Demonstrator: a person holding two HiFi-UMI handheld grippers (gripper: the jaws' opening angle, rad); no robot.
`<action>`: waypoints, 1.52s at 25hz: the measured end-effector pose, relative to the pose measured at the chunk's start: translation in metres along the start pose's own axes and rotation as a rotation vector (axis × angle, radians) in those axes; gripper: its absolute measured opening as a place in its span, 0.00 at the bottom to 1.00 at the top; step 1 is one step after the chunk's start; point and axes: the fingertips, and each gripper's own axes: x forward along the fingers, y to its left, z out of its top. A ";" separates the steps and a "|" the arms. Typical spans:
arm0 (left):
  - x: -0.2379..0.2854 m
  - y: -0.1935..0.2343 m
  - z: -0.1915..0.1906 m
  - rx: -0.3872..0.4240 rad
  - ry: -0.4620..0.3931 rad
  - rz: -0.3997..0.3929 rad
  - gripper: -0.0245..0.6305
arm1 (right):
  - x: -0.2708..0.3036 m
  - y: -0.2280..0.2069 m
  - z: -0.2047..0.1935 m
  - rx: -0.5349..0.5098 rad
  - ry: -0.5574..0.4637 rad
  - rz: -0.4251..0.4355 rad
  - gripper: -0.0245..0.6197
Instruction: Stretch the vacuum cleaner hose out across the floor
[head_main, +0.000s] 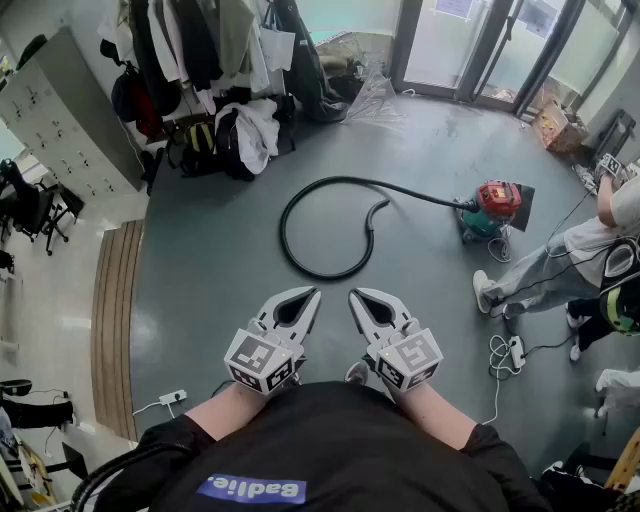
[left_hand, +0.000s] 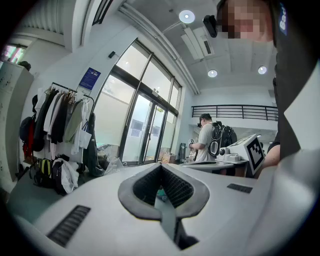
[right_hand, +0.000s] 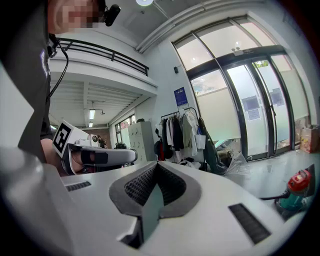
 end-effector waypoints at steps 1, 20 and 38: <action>0.001 0.000 0.000 0.000 0.000 0.000 0.05 | 0.001 -0.001 0.000 0.000 -0.001 0.000 0.05; 0.014 -0.005 -0.009 -0.004 0.015 -0.004 0.05 | -0.005 -0.016 -0.007 0.056 -0.030 -0.007 0.05; 0.075 -0.040 -0.018 0.025 0.042 0.070 0.05 | -0.034 -0.082 -0.010 0.078 -0.056 0.083 0.05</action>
